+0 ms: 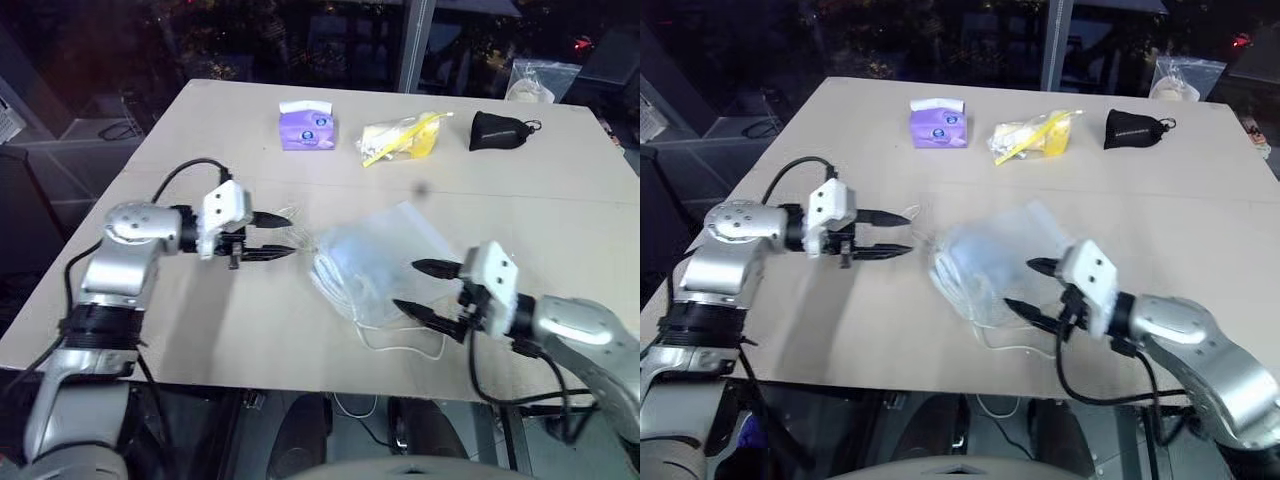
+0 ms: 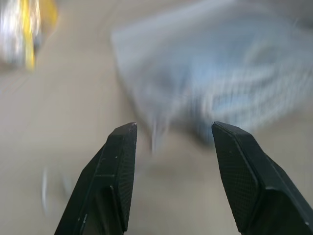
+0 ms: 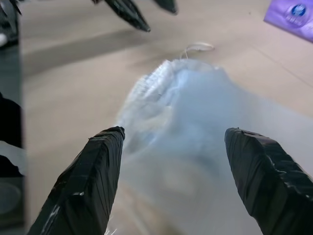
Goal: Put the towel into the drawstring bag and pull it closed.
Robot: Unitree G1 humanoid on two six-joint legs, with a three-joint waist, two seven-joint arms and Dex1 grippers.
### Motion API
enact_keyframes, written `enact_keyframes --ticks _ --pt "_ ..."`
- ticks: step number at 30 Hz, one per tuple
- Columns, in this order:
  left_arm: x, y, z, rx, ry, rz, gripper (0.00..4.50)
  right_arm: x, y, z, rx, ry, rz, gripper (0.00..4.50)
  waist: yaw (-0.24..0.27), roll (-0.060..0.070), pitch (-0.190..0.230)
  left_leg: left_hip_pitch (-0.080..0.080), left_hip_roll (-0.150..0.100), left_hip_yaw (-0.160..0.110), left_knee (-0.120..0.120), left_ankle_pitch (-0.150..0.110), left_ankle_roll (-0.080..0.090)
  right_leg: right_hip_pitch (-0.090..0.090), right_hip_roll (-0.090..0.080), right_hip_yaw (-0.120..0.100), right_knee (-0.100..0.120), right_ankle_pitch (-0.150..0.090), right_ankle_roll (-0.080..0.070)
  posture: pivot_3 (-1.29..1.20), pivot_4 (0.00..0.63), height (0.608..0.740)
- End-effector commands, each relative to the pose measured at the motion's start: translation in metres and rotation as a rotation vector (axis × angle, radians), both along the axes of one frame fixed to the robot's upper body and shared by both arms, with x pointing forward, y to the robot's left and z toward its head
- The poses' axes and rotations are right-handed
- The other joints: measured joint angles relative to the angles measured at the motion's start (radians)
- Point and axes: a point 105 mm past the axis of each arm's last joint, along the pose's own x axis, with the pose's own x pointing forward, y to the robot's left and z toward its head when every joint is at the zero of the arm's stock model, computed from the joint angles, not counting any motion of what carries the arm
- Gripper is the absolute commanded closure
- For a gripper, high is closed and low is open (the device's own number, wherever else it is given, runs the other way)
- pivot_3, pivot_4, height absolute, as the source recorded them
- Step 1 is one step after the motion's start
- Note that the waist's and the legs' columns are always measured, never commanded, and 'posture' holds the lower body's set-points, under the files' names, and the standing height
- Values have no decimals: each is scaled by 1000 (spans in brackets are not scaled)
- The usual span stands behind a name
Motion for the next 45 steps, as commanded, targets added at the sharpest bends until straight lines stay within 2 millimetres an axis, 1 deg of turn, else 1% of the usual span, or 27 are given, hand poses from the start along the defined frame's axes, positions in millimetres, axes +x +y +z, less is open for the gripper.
enact_keyframes --ticks 1,4,7,10,12,14,15,19,25,27,35,42,43,44,45 --pt "-6 -8 -7 -11 10 -12 2033 8 20 3 -9 -15 58 958 -3 0 0 -1 0 0 0 0 0 -1 0 0 0 0 0 0 150 740" --pt "-10 -6 -15 -31 49 14 2033 10 35 -2 -22 7 129 958 1 0 0 -4 1 -3 -3 -1 0 -6 3 -1 3 -1 9 0 150 740" --pt "-14 0 -20 -38 64 41 2033 10 43 -6 -14 39 167 958 5 0 0 -5 2 -7 -7 -3 4 -8 4 -6 5 -6 7 0 150 740" --pt "-16 -7 -1 -91 0 12 2033 13 37 -4 -12 29 162 958 8 0 1 -5 2 -7 -8 -4 5 -8 4 -7 5 -7 6 0 150 740" --pt "-20 -12 4 -56 -39 -48 2033 15 32 -2 -14 19 149 958 8 0 1 -5 2 -6 -7 -4 5 -8 2 -7 5 -7 6 0 150 740" --pt "-19 -17 9 -13 -89 -104 2033 16 28 -3 -23 17 137 958 7 0 1 -4 1 -6 -6 -4 5 -6 2 -6 5 -7 6 0 150 740" --pt "-19 -20 10 18 -118 -147 2033 17 26 -5 -32 16 130 958 8 0 1 -3 1 -6 -4 -4 5 -4 2 -6 5 -9 2 0 150 740" --pt "-22 -27 4 124 -173 -295 2033 21 24 -11 -53 11 119 958 6 0 1 1 1 -5 -2 -4 5 0 2 -5 5 -9 1 0 150 740" --pt "-12 -37 -5 178 -216 -402 2033 22 20 -10 -46 5 89 958 6 0 1 -1 1 -6 -2 -4 5 -1 3 -5 5 -9 1 0 150 740" --pt "-9 -41 -7 188 -238 -427 2033 21 19 -10 -37 7 77 958 6 0 1 -1 1 -6 -2 -4 5 -1 3 -6 5 -7 5 0 150 740" --pt "-6 -49 -13 230 -278 -519 2033 20 17 -11 -32 10 53 958 5 0 1 -2 1 -6 -2 -4 5 -1 3 -6 4 -7 5 0 150 740" --pt "-5 -63 -14 237 -300 -573 2033 19 17 -12 -28 11 51 958 6 0 1 -2 1 -6 -2 -4 5 -1 3 -5 4 -7 5 0 150 740" --pt "-7 -66 -16 237 -297 -588 2264 19 17 -11 -26 10 50 916 6 0 1 -2 1 -6 -2 -4 5 -1 3 -5 4 -7 5 0 150 740" --pt "-8 -68 -17 238 -290 -601 2601 18 16 -11 -23 8 50 899 6 0 1 -2 1 -6 -2 -4 5 -1 3 -5 4 -7 5 0 150 740" --pt "-8 -70 -18 235 -282 -604 2712 17 15 -10 -18 3 50 899 7 0 1 -2 1 -6 -2 -4 5 -1 3 -5 4 -7 5 0 150 740"
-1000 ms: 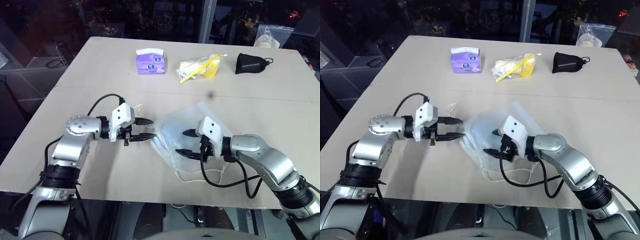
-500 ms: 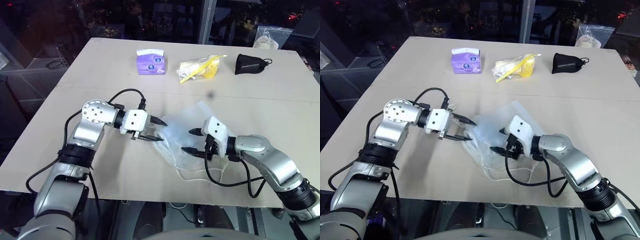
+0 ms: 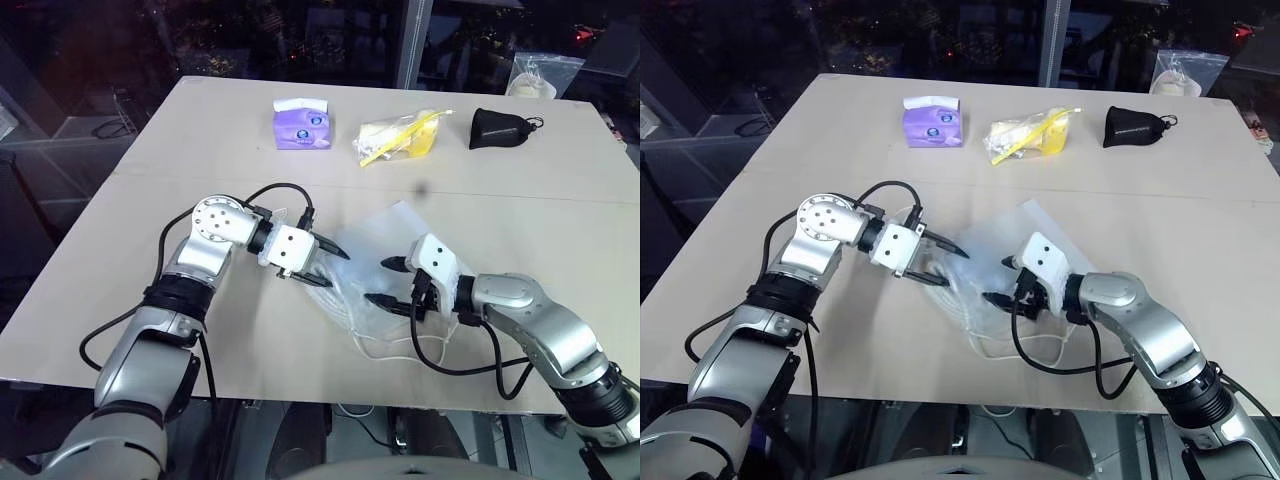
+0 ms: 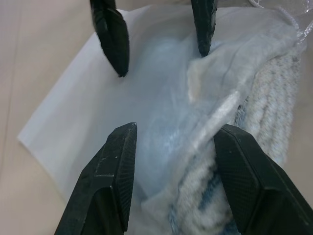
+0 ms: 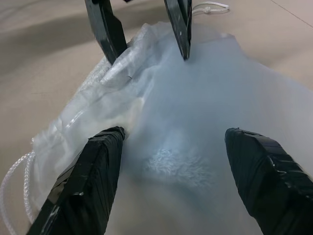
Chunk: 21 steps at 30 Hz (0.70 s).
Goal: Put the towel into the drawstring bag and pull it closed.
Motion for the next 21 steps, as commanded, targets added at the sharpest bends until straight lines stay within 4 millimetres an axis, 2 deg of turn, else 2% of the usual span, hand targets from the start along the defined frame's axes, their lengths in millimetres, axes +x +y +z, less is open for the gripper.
enact_keyframes --ticks 1,4,7,12,14,17,21 --pt "-1 -12 5 4 -6 -45 3191 -4 -2 16 38 -63 2 899 2 0 0 0 0 0 0 0 0 0 0 0 0 0 0 0 150 740" --pt "13 -21 15 -108 173 114 4420 -13 -6 35 114 -113 -2 899 3 0 0 0 0 0 0 0 0 0 0 -1 0 0 0 0 150 740" --pt "22 -25 28 -167 354 238 4420 -22 -14 54 168 -166 -33 899 -1 0 0 -1 0 -1 0 0 0 0 0 -1 0 0 1 0 150 740" --pt "45 -31 42 -203 455 477 4420 -36 -27 71 186 -225 -78 899 -2 0 0 0 0 -3 0 0 0 0 1 -1 1 0 1 0 150 740" --pt "57 -38 49 -238 505 600 4420 -34 -33 71 146 -245 -128 899 -2 0 0 0 0 -3 0 0 0 0 1 -2 1 0 1 0 150 740" --pt "63 -50 52 -257 558 715 4420 -25 -40 63 62 -261 -221 899 -2 0 1 0 0 -3 0 0 0 0 1 -1 1 -1 2 0 150 740" --pt "60 -70 51 -274 615 735 4420 -14 -27 49 65 -225 -267 899 -3 0 1 0 0 -3 -1 0 0 0 1 -1 0 -2 3 0 150 740"
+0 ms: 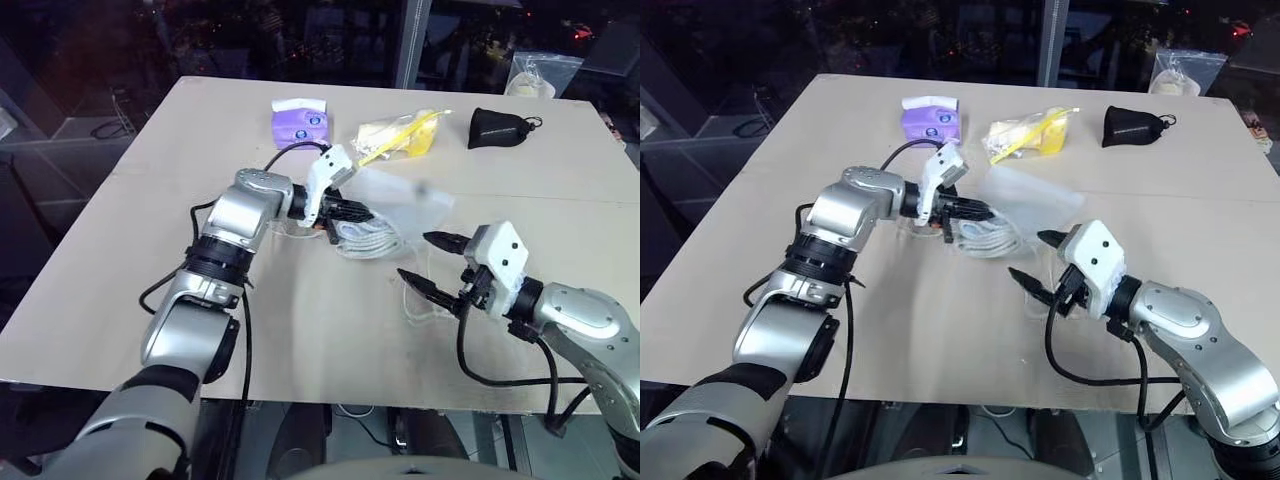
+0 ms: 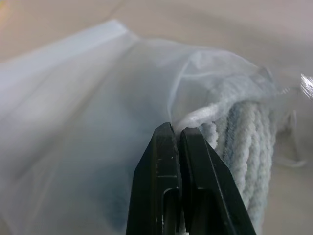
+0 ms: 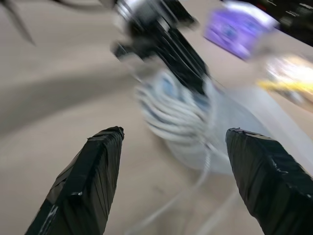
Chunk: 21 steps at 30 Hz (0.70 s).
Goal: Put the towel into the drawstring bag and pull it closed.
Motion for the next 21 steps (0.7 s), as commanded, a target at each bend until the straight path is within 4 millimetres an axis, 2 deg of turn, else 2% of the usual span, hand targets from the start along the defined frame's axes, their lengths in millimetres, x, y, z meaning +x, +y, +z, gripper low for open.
enact_keyframes --ticks 1,3,5,7,10,12,14,16,19,21 --pt "-3 -17 18 -44 -24 -4 4420 8 14 -7 3 -3 -28 899 -1 0 0 0 0 0 0 0 0 0 0 0 0 0 0 0 150 740" --pt "-6 -23 19 -54 -20 -10 4420 18 20 -20 0 24 -59 899 -1 0 0 0 0 0 -1 0 0 -1 1 0 0 1 -2 0 150 740" --pt "-8 -26 19 -60 -17 -15 4500 25 27 -30 -8 37 -66 1436 0 0 0 0 0 0 -1 0 0 -1 1 0 0 1 -2 0 150 740" --pt "-12 -30 20 -66 -10 -27 4500 36 29 -40 -22 50 -99 2225 0 0 0 0 0 0 -1 0 0 -1 1 1 0 1 -2 0 150 740" --pt "-18 -33 18 -69 20 -51 4500 55 23 -60 -157 13 -164 3570 0 1 0 0 0 1 -1 0 0 -1 0 1 0 1 -2 0 150 740" --pt "-22 -33 15 -61 38 -60 4500 68 19 -62 -160 -8 -225 4475 1 1 1 0 0 1 -1 0 0 -1 0 1 -1 1 -2 0 150 740" --pt "-24 -32 9 -55 77 -61 4500 77 21 -59 -67 -2 -258 4475 0 1 0 0 0 1 -1 0 0 -1 0 1 -1 1 -2 0 150 740" --pt "-25 -29 3 -60 122 -45 4500 82 29 -53 98 32 -264 4475 -2 1 0 0 0 1 -1 0 0 -1 0 1 -1 1 -2 0 150 740" --pt "-25 -22 -3 -66 187 -23 4500 84 38 -47 320 77 -233 4475 -3 1 1 0 0 0 -2 0 0 -1 1 1 0 2 -2 0 150 740" --pt "-26 -19 -4 -74 218 -19 4500 83 42 -44 397 82 -211 4475 -3 2 1 0 1 0 -2 0 0 -1 1 1 0 2 -2 0 150 740"
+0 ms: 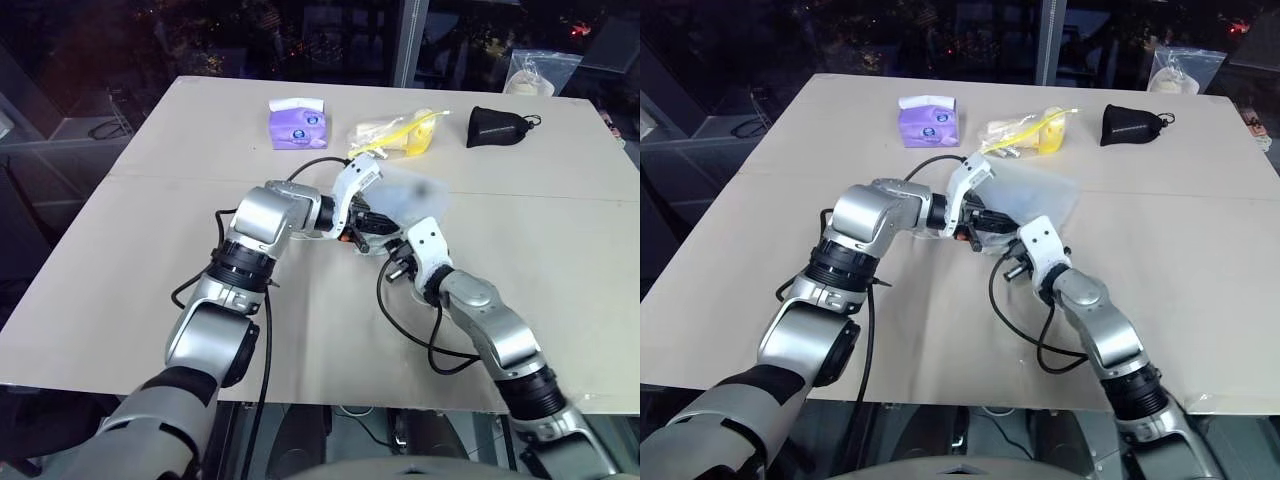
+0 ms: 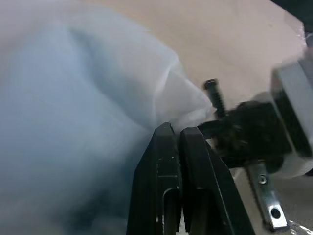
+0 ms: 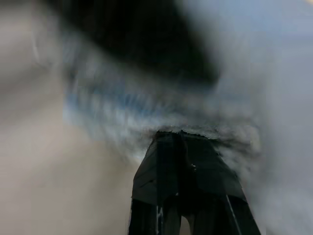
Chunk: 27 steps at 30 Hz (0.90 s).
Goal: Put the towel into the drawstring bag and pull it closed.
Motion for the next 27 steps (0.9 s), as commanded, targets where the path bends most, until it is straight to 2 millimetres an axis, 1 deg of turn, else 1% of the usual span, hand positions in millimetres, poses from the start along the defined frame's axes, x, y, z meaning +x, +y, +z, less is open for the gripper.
enact_keyframes --ticks 1,3,5,9,11,12,14,17,20,21,23,24,25,26,27 --pt "-5 4 4 -29 44 -12 4500 1 2 21 172 -72 24 4475 0 0 0 0 0 0 0 0 0 0 0 0 0 0 0 0 150 740" --pt "-5 11 2 -24 79 6 4500 2 7 30 289 -82 41 4475 0 1 0 0 0 1 0 0 0 0 -1 0 0 0 0 0 150 740" --pt "-6 15 2 -35 121 14 4500 4 12 34 405 -69 66 4475 -1 1 1 0 0 0 0 0 0 0 -1 0 0 0 0 0 150 740" --pt "-18 12 11 -119 227 -13 4500 13 32 16 435 -30 111 4475 -3 2 1 1 0 0 0 0 0 0 -1 0 1 0 0 0 150 740" --pt "-23 10 14 -137 250 -27 4500 21 39 5 407 -15 106 4475 -4 2 1 0 0 0 0 0 0 0 -1 0 1 0 0 0 150 740" --pt "-24 10 14 -141 258 -26 4500 28 42 -5 362 -1 83 4475 -7 2 1 1 0 0 0 0 0 0 -1 0 1 0 0 0 150 740" --pt "-24 10 14 -146 265 -9 4500 40 42 -16 294 0 34 4475 -17 2 1 1 0 1 0 0 0 0 -1 0 1 0 0 0 150 740" --pt "-17 13 13 -155 250 45 4500 51 32 -16 262 -49 -50 4475 -19 2 1 1 0 0 0 0 -1 1 -2 -1 1 0 0 0 150 740" --pt "-8 18 14 -163 229 91 4500 48 20 -11 252 -93 -57 4475 -20 2 1 1 -1 0 0 0 -1 1 -2 0 2 0 0 0 150 740" --pt "-5 20 14 -164 219 104 4500 41 18 -8 250 -111 -25 3873 -18 2 1 1 -1 0 0 0 -1 1 -2 0 2 0 0 0 150 740" --pt "1 24 14 -159 191 123 4500 24 14 0 224 -145 37 3154 -16 2 1 1 -2 -1 0 0 -1 1 -3 -1 2 0 0 0 150 740" --pt "5 26 13 -152 169 133 4500 12 14 3 200 -149 81 2867 -17 2 2 0 -2 -1 0 0 -1 0 -3 -1 2 0 0 0 150 740" --pt "10 29 13 -147 144 145 4500 -3 13 7 176 -150 137 2319 -18 3 2 0 -2 0 0 0 -1 0 -4 0 2 0 0 0 150 740" --pt "14 31 13 -143 119 151 4500 -17 12 11 161 -146 179 1978 -17 3 2 0 -2 0 -1 0 -1 0 -4 0 1 0 0 0 150 740" --pt "17 32 14 -140 97 150 4500 -30 9 15 147 -142 208 1978 -16 4 2 0 -2 0 -1 0 -1 0 -4 0 1 0 0 0 150 740"
